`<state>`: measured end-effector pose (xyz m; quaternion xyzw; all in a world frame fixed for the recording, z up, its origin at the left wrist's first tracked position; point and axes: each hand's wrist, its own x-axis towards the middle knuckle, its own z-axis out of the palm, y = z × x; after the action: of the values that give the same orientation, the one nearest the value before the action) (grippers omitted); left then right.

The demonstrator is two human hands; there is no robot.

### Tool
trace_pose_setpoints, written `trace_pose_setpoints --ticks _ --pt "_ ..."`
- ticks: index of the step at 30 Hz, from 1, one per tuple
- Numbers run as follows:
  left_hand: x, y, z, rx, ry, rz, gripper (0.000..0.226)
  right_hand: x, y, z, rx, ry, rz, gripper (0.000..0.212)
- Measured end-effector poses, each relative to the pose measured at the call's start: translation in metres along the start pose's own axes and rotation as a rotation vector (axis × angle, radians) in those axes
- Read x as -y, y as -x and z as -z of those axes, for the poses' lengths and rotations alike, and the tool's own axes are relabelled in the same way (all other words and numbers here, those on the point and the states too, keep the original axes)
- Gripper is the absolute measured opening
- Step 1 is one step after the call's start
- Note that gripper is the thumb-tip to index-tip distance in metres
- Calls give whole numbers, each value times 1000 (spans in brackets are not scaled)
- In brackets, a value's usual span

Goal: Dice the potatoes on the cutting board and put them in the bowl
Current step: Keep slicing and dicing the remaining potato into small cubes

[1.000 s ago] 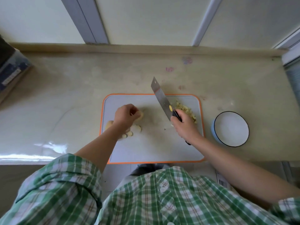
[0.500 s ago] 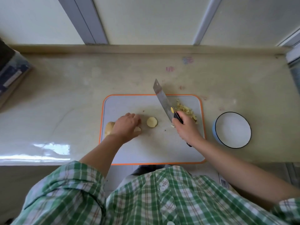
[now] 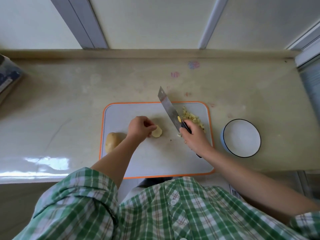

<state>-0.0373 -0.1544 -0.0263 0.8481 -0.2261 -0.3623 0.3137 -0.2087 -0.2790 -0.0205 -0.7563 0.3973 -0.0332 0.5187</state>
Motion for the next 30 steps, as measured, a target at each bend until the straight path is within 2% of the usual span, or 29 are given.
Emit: trace_pose_setpoints --ticks 5,9,13,17,20,22,27,30 --pt "2 -3 -14 -78 -97 5 9 -1 4 1 -1 9 7 15" --pt "7 -4 -15 -84 -183 -77 23 0 5 0 3 32 -3 13" --pt "7 -3 -17 -80 -290 -151 14 3 11 -2 20 79 -6 12" --pt "5 -2 -20 -53 -295 -96 10 14 18 -5 80 87 -2 13" --pt "3 0 -22 -38 -170 19 8 19 19 -6 71 107 33 14" --pt "1 4 -24 -90 -73 100 10 19 18 -5 41 135 70 15" --pt "-3 20 -43 -255 386 391 11 11 20 -4 58 232 113 13" --pt "-5 23 -50 -253 372 429 14 6 21 -7 61 329 119 17"
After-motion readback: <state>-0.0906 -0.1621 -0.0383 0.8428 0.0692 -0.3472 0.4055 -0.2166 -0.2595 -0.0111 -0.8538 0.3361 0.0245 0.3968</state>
